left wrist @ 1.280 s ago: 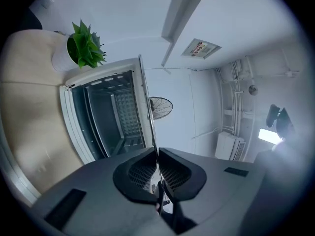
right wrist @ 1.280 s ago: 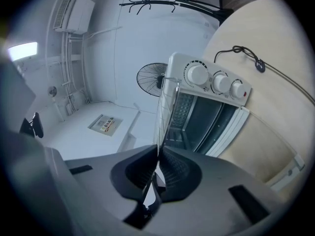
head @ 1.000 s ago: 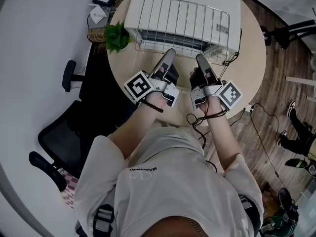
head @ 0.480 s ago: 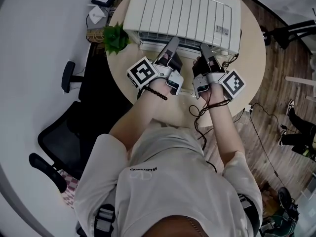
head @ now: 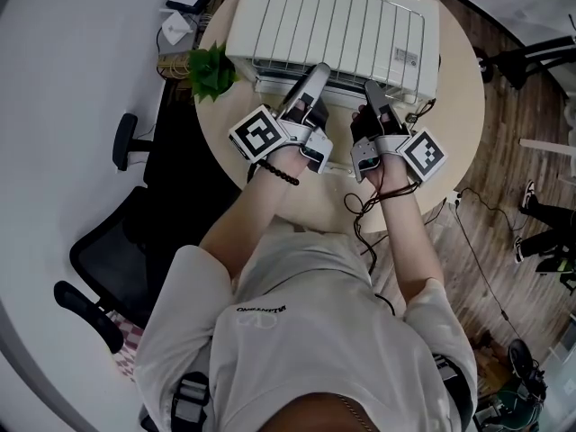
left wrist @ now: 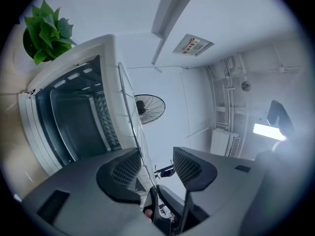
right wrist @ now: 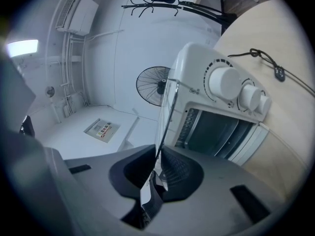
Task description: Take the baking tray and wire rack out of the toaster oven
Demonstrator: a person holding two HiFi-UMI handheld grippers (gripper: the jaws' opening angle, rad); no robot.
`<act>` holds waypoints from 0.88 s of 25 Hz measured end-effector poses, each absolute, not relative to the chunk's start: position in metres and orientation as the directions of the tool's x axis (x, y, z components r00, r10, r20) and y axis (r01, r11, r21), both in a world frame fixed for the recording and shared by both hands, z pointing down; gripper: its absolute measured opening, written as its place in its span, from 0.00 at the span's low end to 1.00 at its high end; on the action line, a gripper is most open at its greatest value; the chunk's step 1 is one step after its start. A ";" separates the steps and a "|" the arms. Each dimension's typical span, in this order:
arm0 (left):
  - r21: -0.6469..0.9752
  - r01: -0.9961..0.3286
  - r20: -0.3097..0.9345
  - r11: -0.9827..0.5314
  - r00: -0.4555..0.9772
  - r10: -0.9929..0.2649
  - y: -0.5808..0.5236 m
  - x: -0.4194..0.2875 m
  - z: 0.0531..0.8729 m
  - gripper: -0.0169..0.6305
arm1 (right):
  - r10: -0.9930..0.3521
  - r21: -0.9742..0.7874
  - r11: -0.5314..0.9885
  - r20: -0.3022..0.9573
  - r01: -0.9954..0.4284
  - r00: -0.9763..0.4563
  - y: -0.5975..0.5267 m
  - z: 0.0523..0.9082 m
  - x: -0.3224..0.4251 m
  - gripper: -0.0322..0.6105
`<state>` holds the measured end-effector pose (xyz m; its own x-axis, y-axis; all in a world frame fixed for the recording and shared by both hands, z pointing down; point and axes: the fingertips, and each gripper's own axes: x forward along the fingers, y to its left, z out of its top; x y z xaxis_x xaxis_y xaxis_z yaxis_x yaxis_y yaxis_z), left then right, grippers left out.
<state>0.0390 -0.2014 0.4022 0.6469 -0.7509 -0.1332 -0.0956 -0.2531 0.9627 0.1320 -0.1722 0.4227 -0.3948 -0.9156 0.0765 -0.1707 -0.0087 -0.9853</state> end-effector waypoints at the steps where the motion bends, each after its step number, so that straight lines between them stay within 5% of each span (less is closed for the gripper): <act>1: 0.960 -0.095 -0.140 -0.263 0.651 -0.746 -0.200 0.038 0.401 0.37 | -0.915 -0.985 -0.007 0.076 -0.174 -0.395 -0.170 0.424 0.131 0.11; 13: 0.973 -0.051 -0.135 -0.224 0.660 -0.739 -0.164 0.015 0.408 0.42 | -0.919 -0.977 0.077 0.009 -0.201 -0.395 -0.140 0.411 0.126 0.27; 22: 0.974 -0.191 0.031 -0.121 0.643 -0.765 -0.117 -0.025 0.504 0.39 | -0.849 -0.961 -0.035 0.173 -0.273 -0.499 -0.088 0.508 0.093 0.27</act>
<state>-0.0246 -0.1174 0.5042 0.6435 -0.7648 0.0314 -0.1909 -0.1206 0.9742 0.0928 -0.0881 0.5083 -0.4989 -0.8493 0.1725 -0.2726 -0.0352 -0.9615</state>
